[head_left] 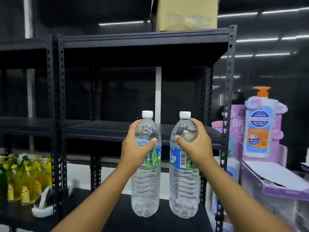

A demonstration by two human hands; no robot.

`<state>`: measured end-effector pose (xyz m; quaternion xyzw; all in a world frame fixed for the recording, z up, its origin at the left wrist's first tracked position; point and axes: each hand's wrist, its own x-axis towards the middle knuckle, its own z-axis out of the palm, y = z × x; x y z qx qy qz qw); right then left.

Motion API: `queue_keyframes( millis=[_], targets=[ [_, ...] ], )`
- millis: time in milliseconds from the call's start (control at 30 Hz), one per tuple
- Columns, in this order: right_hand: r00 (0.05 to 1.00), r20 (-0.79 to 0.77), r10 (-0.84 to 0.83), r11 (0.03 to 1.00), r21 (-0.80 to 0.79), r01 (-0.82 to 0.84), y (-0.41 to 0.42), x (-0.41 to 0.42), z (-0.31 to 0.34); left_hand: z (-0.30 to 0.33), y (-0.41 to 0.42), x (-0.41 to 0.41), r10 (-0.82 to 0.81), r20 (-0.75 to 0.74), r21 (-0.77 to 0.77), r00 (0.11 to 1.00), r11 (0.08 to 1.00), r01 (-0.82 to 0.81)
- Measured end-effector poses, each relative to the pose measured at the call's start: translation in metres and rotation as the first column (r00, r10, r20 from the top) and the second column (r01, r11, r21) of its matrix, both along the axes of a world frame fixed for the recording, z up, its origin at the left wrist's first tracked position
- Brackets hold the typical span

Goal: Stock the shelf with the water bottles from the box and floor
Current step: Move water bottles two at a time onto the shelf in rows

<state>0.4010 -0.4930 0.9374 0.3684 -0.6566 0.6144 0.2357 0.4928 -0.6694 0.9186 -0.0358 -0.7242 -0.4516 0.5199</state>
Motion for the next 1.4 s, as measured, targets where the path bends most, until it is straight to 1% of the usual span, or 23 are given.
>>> queue_keyframes(
  millis=[333,467,633,767,933,1133,1300,1400],
  targets=[
    [0.996,-0.085,0.029,0.994,-0.1,-0.038,-0.13,-0.056,0.093,0.102,-0.123,-0.056,0.006,-0.082,-0.108,0.997,0.994,-0.014],
    [0.993,-0.114,0.04,0.991,-0.124,-0.054,-0.169,-0.073,0.126,0.138,-0.159,-0.075,-0.016,-0.116,-0.101,0.993,0.995,0.005],
    [0.991,-0.127,0.053,0.99,-0.126,-0.069,-0.21,-0.095,0.154,0.168,-0.194,-0.099,0.003,-0.152,-0.093,0.988,0.996,-0.017],
    [0.989,-0.138,0.046,0.993,-0.104,-0.061,-0.236,-0.112,0.164,0.18,-0.215,-0.115,0.015,-0.157,-0.11,0.988,0.993,-0.033],
    [0.993,-0.114,0.024,0.99,-0.134,-0.039,-0.261,-0.134,0.172,0.179,-0.239,-0.137,0.028,-0.142,-0.103,0.99,0.994,-0.043],
    [0.982,-0.188,-0.031,0.998,-0.062,0.019,-0.283,-0.151,0.18,0.181,-0.262,-0.165,0.031,-0.166,-0.068,0.986,0.997,-0.043],
    [0.988,-0.132,-0.073,0.994,-0.086,0.062,-0.302,-0.179,0.171,0.179,-0.277,-0.188,0.025,-0.159,-0.067,0.987,0.997,-0.036],
    [0.989,-0.137,-0.058,0.996,-0.081,0.048,-0.309,-0.188,0.169,0.18,-0.285,-0.202,-0.009,-0.141,-0.063,0.99,0.998,0.0]
  ],
)
